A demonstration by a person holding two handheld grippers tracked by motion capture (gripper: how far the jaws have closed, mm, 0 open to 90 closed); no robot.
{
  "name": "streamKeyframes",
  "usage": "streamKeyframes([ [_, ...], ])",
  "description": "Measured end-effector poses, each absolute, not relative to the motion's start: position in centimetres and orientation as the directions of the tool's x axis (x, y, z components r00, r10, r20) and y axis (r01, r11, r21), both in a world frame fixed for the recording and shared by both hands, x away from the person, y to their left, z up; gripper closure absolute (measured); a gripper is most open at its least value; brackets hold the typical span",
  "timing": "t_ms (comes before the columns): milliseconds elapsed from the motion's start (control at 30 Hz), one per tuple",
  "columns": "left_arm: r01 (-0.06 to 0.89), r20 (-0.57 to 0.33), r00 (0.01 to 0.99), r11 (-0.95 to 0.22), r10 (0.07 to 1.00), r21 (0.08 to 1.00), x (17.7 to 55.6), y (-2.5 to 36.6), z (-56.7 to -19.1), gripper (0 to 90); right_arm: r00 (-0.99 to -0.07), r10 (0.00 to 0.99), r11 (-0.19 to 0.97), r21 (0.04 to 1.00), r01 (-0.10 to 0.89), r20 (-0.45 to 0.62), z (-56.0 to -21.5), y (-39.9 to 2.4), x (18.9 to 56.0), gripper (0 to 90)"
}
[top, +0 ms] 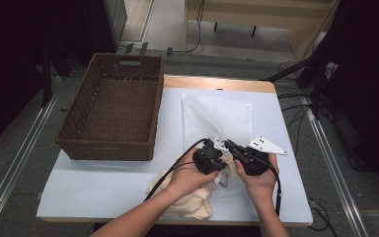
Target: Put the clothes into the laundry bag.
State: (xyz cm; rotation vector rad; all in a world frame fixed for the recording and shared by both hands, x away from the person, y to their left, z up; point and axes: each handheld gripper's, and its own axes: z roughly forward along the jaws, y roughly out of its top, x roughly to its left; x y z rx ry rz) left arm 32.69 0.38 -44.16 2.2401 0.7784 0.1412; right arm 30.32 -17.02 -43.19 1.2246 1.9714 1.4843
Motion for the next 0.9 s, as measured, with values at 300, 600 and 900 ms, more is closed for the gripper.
streamKeyframes([
  [300,0.449,-0.073,0.59,-0.251,0.804,0.858,33.1,2.8,-43.0,82.9,-0.565,0.803,0.064,0.915,0.398,0.19,-42.8,-16.5,30.0,90.0],
  [600,0.56,-0.298,0.729,-0.286,0.617,0.777,33.6,3.8,-42.7,40.9,-0.547,0.813,0.062,0.906,0.419,0.198,-43.4,-17.0,30.3,90.0],
  [900,0.653,-0.229,0.677,-0.428,0.699,0.625,32.8,6.9,-43.9,22.9,-0.543,0.816,0.059,0.905,0.421,0.199,-43.4,-16.9,30.3,90.0],
])
